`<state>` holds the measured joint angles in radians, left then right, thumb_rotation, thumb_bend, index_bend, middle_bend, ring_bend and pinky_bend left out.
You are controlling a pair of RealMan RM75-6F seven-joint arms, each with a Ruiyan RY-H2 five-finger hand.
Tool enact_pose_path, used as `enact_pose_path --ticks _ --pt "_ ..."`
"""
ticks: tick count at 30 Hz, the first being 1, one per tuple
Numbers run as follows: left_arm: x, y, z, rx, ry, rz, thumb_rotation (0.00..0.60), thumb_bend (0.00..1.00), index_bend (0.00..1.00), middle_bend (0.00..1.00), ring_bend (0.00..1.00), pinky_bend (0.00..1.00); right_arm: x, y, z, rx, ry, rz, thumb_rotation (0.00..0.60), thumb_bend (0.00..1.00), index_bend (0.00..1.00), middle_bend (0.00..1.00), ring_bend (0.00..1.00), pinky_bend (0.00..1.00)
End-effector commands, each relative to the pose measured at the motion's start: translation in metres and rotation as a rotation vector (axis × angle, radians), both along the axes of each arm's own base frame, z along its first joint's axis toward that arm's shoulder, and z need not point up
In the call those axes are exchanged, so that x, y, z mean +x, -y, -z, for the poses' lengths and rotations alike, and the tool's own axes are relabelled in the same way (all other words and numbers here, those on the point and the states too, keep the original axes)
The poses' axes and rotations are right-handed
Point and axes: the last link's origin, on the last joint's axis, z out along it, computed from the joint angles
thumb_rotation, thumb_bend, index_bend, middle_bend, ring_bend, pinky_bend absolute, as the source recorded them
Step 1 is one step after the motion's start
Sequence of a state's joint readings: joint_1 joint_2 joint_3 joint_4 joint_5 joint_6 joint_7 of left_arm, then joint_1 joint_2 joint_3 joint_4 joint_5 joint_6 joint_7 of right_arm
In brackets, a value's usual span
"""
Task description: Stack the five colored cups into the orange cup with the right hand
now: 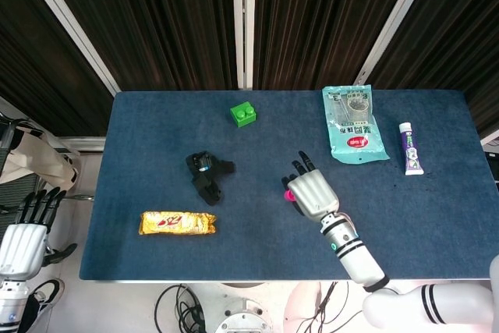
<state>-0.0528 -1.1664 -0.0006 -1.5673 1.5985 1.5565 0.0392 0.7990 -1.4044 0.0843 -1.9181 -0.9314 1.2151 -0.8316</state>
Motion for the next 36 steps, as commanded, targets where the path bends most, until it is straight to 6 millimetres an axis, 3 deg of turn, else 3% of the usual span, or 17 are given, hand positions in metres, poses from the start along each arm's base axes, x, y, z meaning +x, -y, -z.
enact_pose_path --ticks 1,8,25,29,36 --pt "0.001 -0.001 0.001 -0.006 -0.003 0.001 0.600 0.03 0.06 0.04 0.00 0.00 -0.006 0.006 -0.005 -0.018 -0.001 0.027 0.600 0.27 0.54 0.53 0.17 0.00" --pt "0.002 -0.003 0.003 -0.010 -0.007 0.000 0.600 0.03 0.06 0.04 0.00 0.00 -0.019 0.012 -0.003 -0.003 -0.042 0.074 0.600 0.27 0.54 0.53 0.17 0.00" --pt "-0.001 -0.003 0.003 -0.012 -0.005 -0.009 0.600 0.03 0.06 0.04 0.00 0.00 -0.026 0.013 0.008 0.025 -0.111 0.107 0.600 0.27 0.54 0.50 0.16 0.00" --pt "-0.002 -0.003 0.002 -0.010 -0.003 -0.010 0.600 0.03 0.06 0.04 0.00 0.00 -0.027 0.013 0.011 0.036 -0.126 0.109 0.600 0.25 0.40 0.43 0.14 0.00" --pt "-0.003 -0.002 0.002 -0.010 -0.001 -0.014 0.600 0.03 0.06 0.04 0.00 0.00 -0.023 0.012 0.004 0.034 -0.089 0.107 0.600 0.22 0.17 0.21 0.00 0.00"
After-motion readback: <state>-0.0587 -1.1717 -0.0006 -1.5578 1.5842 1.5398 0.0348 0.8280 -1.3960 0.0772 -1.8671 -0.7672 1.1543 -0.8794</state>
